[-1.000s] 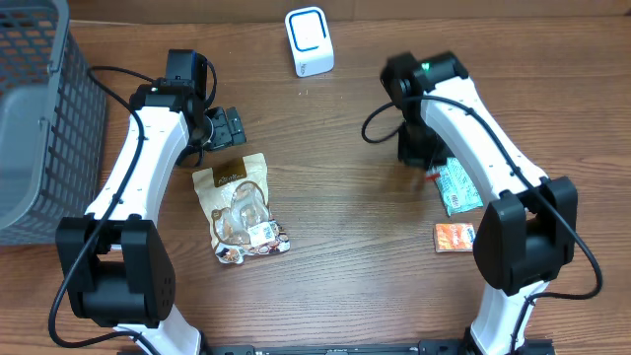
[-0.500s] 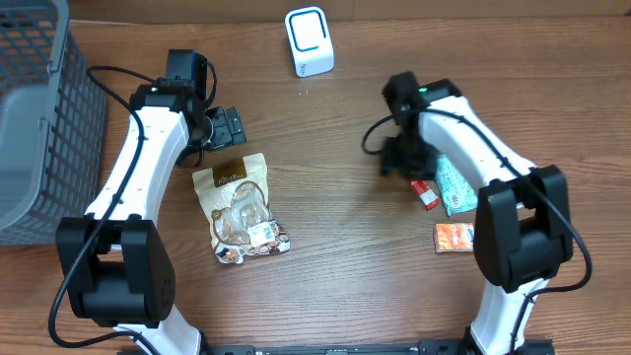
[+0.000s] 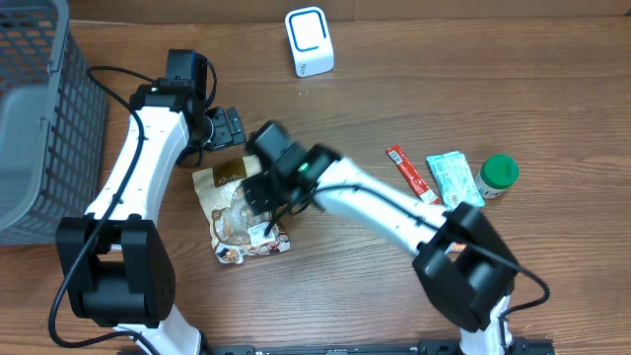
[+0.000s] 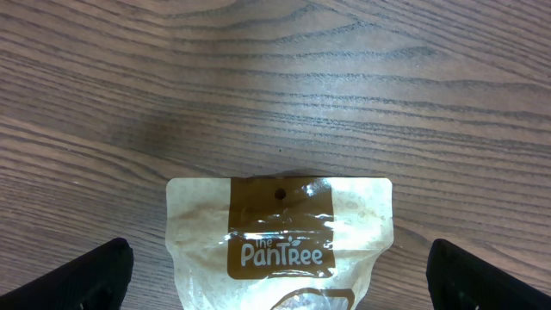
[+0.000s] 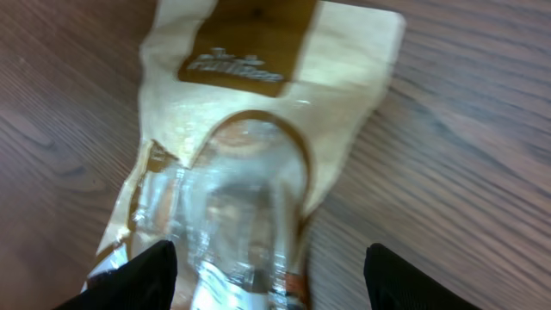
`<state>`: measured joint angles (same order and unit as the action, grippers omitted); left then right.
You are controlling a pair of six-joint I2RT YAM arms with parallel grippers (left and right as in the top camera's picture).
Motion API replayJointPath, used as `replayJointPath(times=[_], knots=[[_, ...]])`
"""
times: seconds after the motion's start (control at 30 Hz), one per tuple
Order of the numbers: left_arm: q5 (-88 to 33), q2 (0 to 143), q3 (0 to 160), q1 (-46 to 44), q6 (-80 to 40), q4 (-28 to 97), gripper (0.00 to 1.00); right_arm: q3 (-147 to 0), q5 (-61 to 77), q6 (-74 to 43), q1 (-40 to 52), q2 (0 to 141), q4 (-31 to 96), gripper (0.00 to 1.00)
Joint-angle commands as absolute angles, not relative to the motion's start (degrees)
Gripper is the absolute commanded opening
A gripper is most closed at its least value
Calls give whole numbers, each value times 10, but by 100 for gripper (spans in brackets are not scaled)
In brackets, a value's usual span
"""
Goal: Scan the item barcode
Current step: 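Move the right gripper to the PanTree snack bag and grasp it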
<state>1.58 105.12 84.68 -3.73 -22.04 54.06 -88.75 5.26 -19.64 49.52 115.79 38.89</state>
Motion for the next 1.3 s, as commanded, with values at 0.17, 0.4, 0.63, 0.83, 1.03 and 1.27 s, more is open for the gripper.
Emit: replayJointPath(times=[0.17, 0.4, 0.63, 0.83, 1.03, 1.27], knots=[[19, 1045, 853, -38, -209, 540, 100, -893, -81, -274, 536, 1190, 345, 73], [19, 1045, 853, -38, -210, 540, 100, -893, -81, -303, 530, 1224, 354, 73], [19, 1045, 853, -38, -210, 540, 100, -893, -135, -378, 508, 1222, 432, 73], [19, 1045, 853, -38, -209, 540, 100, -893, -187, -442, 466, 1192, 550, 73], [19, 1045, 853, -38, -210, 540, 100, -893, -181, -601, 420, 1166, 662, 73], [19, 1045, 853, -38, -209, 540, 100, -893, -149, -593, 400, 1121, 712, 66]])
